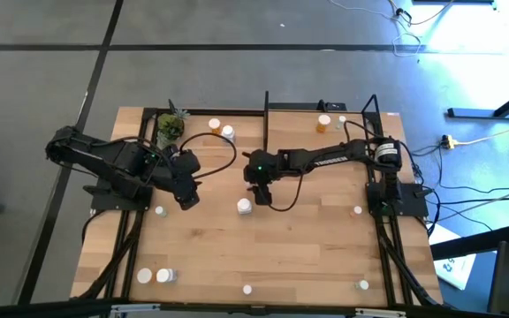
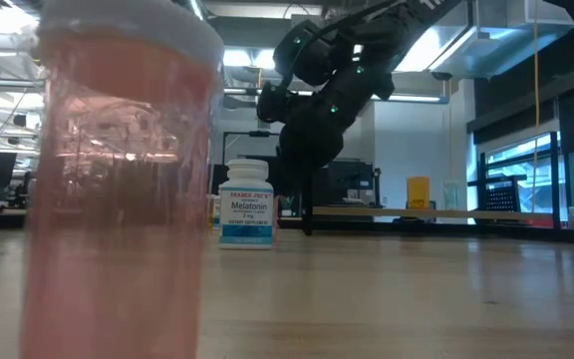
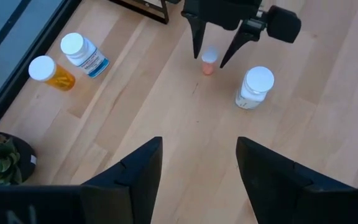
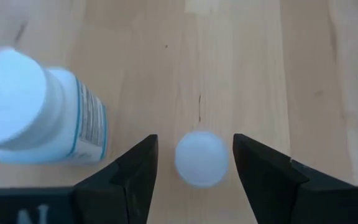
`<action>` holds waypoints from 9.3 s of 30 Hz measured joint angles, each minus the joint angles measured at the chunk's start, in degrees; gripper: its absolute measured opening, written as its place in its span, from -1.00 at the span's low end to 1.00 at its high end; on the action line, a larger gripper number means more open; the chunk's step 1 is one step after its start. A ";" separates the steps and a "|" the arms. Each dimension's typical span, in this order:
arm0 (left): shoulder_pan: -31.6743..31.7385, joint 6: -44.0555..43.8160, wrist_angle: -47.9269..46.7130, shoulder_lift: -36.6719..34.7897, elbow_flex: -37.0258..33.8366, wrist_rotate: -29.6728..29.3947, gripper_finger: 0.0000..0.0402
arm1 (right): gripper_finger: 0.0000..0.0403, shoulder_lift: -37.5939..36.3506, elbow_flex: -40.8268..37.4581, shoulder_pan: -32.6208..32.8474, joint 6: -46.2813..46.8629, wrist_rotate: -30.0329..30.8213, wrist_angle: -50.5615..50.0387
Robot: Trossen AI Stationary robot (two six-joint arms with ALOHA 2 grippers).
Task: Pick and place medicine bottles onto shelf by color
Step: Put the top left pink pill bottle on the shelf
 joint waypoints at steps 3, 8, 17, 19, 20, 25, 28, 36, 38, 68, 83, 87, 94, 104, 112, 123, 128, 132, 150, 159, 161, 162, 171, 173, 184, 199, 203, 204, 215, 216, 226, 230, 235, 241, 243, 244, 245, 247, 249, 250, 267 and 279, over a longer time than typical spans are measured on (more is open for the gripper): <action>-0.01 0.01 0.00 0.00 -0.01 0.01 -0.01 | 0.05 0.04 -0.05 0.00 0.07 -0.01 0.11; -0.01 0.02 0.00 0.00 0.00 0.00 -0.01 | -0.05 0.23 -0.03 0.00 0.11 -0.04 -0.02; 0.00 0.02 0.00 -0.01 -0.02 0.00 -0.01 | -0.40 0.23 -0.03 0.00 1.49 -0.02 0.13; -0.02 0.02 0.00 0.00 0.00 0.00 -0.01 | -0.42 0.23 -0.03 0.00 2.73 -0.04 0.20; -0.02 0.02 0.00 0.00 0.00 0.00 -0.01 | -0.41 0.23 -0.03 0.00 2.90 -0.04 0.22; 0.00 0.02 0.00 -0.02 -0.01 0.00 -0.01 | -0.33 0.23 -0.03 0.00 3.30 -0.04 0.26; 0.00 0.02 0.00 0.00 0.00 0.00 -0.01 | -0.35 0.23 -0.03 0.00 4.57 -0.04 0.27; -0.02 0.15 0.00 0.00 0.00 0.00 -0.01 | -0.38 0.23 -0.03 0.07 10.06 -0.07 0.22; -0.02 0.15 0.00 0.00 -0.02 0.00 -0.01 | -0.38 0.08 -0.03 0.18 11.11 -0.05 0.20; -0.01 0.20 -0.76 0.00 -0.02 -0.11 -0.01 | -0.38 -5.84 27.63 1.49 14.96 2.66 -33.04; -0.01 0.20 -0.92 0.00 -0.02 -1.83 -0.01 | -0.38 -5.77 43.02 1.49 16.31 13.65 -52.15; 0.47 0.15 -0.92 0.00 -0.02 -2.98 -0.01 | -0.38 -5.80 45.56 0.82 16.97 13.85 -55.71; 2.56 0.17 -0.88 0.00 -0.02 -3.39 -0.01 | -0.38 -5.80 48.07 -0.91 19.54 23.12 -63.73; 6.37 0.74 0.66 0.00 -0.02 -3.37 -0.01 | -0.38 -5.76 46.52 -5.98 22.23 28.65 -65.68; 8.82 3.20 0.83 0.00 -0.02 -3.36 -0.01 | -0.38 -5.78 45.41 -11.01 22.24 27.98 -68.20; 11.77 4.95 0.98 0.00 -0.02 -3.32 -0.01 | -0.38 -9.92 45.39 -12.98 25.99 31.08 -74.70; 13.26 6.26 1.64 0.00 -0.02 -3.30 -0.01 | -0.38 -12.18 42.98 -12.07 28.74 31.39 -72.51; 14.03 6.60 1.75 0.00 -0.02 -3.24 -0.01 | -0.38 -15.88 32.54 -10.87 30.34 30.78 -65.64; 14.05 7.72 3.80 -0.02 -0.02 -2.69 -0.01 | -0.38 -25.45 -2.37 -20.11 36.00 28.08 -20.72; 14.05 7.65 4.68 -0.01 -0.02 -2.63 -0.01 | -0.38 -25.43 -9.00 -20.17 38.88 34.98 -17.27; 14.05 7.65 4.83 0.00 -0.02 -2.64 -0.01 | -0.38 -25.38 -10.02 -20.22 40.08 36.04 -16.78; 14.05 7.65 4.83 -0.01 -0.02 -2.62 -0.01 | -0.38 -25.24 -10.66 -20.22 40.52 36.56 -15.72; 14.05 7.56 4.83 0.00 -0.02 -2.60 -0.01 | -0.38 -25.06 -15.46 -20.17 40.55 38.70 -10.23; 14.05 7.54 4.83 0.00 -0.02 -2.58 -0.01 | -0.38 -25.06 -15.98 -20.17 40.27 39.66 -10.08; 14.05 7.56 4.81 0.00 -0.02 -2.60 -0.01 | -0.38 -23.67 -18.36 -20.19 37.43 39.88 -6.92; 14.05 7.58 4.92 0.00 -0.02 -2.58 -0.01 | -0.38 -20.46 -18.36 -20.17 37.05 39.98 -5.37; 14.05 7.58 4.94 -0.01 -0.02 -2.58 -0.01 | -0.38 -20.01 -18.36 -20.18 37.01 40.00 -5.36; 14.05 7.58 4.94 0.00 -0.02 -2.58 -0.01 | -0.38 -20.01 -18.36 -20.17 37.01 40.00 -5.36; 14.05 7.61 4.96 0.00 -0.02 -2.59 -0.01 | -0.38 -20.01 -18.36 -20.20 36.79 40.02 -5.34; 14.05 7.63 4.96 0.00 -0.02 -2.58 -0.01 | -0.38 -20.01 -18.36 -20.20 36.82 40.02 -5.31; 14.05 7.74 4.98 -0.02 -0.02 -2.58 -0.01 | -0.38 -20.01 -18.36 -20.22 35.77 41.06 -4.79; 14.05 7.74 4.96 0.00 -0.02 -2.60 -0.01 | -0.38 -19.71 -18.34 -20.26 35.72 41.07 -4.80; 14.05 7.74 4.98 0.00 -0.02 -2.60 -0.01 | -0.38 -18.92 -18.32 -20.70 35.85 40.09 -4.70; 14.05 7.74 4.96 0.00 -0.02 -2.58 -0.01 | -0.38 -18.74 -18.28 -20.70 35.81 40.33 -4.64; 14.05 7.74 4.96 0.00 -0.02 -2.60 -0.01 | -0.38 -18.74 -18.30 -20.70 35.95 40.31 -4.63; 14.05 7.74 4.97 0.00 -0.02 -2.58 -0.01 | -0.38 -18.74 -18.28 -20.70 35.96 40.28 -4.59; 14.05 7.74 4.98 0.00 -0.02 -2.60 -0.01 | -0.38 -18.74 -18.28 -20.70 35.94 40.24 -4.51; 14.04 7.74 4.96 -0.01 -0.02 -2.59 -0.01 | -0.36 -18.72 -18.28 -20.70 35.92 40.11 -4.24; 14.05 7.74 4.96 0.00 -0.02 -2.59 -0.01 | -0.34 -18.72 -18.29 -20.70 35.92 40.01 -4.11; 14.04 7.74 4.96 0.00 -0.02 -2.60 -0.01 | -0.32 -18.72 -18.30 -20.70 35.91 39.95 -4.04; 13.99 7.76 4.96 0.00 -0.02 -2.58 -0.01 | -0.14 -18.61 -18.30 -20.68 35.72 39.50 -4.05; 13.99 7.78 4.96 0.00 -0.02 -1.30 -0.01 | -0.14 -18.61 -18.30 -20.68 35.89 39.47 -4.05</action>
